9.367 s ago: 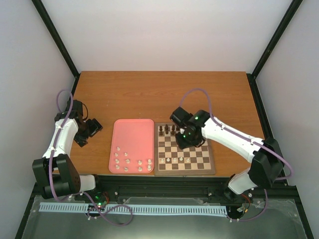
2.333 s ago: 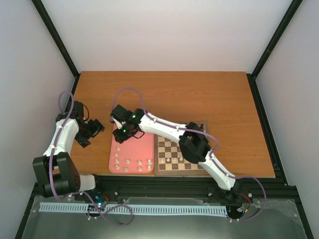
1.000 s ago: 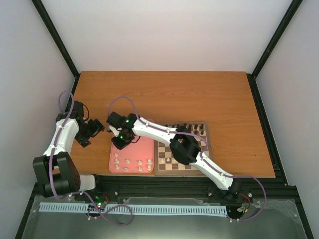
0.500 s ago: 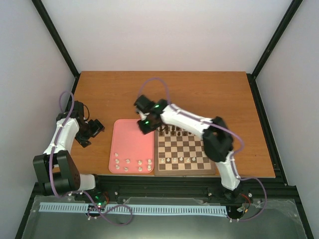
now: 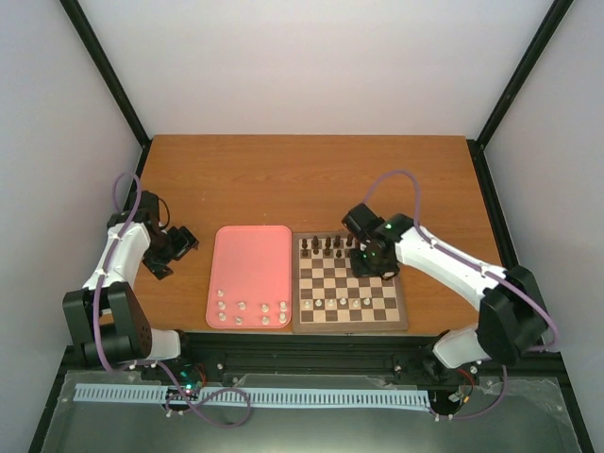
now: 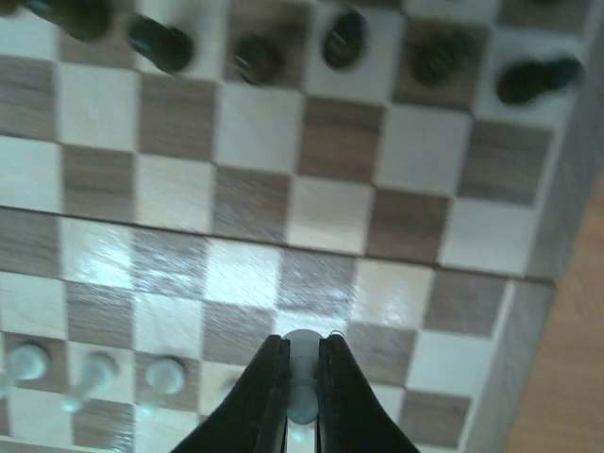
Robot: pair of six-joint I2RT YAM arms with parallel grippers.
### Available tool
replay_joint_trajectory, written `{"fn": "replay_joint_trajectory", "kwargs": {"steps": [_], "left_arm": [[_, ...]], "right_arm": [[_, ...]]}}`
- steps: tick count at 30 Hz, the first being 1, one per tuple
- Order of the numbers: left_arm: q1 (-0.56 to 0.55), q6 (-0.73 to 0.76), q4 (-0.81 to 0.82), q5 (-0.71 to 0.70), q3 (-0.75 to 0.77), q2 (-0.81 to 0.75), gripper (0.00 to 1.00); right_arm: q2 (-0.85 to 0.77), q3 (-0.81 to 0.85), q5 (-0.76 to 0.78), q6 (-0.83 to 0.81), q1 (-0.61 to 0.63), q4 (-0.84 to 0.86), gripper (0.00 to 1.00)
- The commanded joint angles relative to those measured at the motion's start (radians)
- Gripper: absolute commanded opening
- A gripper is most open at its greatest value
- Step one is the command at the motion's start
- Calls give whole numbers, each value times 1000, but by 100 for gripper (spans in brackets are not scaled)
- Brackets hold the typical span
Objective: Set up the chess pieces on the board
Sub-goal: Place the chess piece on the chessboard.
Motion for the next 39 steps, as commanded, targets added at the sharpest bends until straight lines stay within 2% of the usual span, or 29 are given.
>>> {"fn": "replay_joint_trajectory", "kwargs": {"steps": [1,9,24,39], "left_arm": [[6,-14,11,12,31,7,100],[5,-13,6,20,36,14,100],[5,-11,7,15,30,12,100],[5,-10,6,13,30,15,100]], "right_arm": [[-112,-93,58,105,-30,-45,3],[-186,-205,16,156,-48,-56,3],[-166,-287,-78,158,-29,-7,3],[-131,-311,-48,169,-17,31,3]]}}
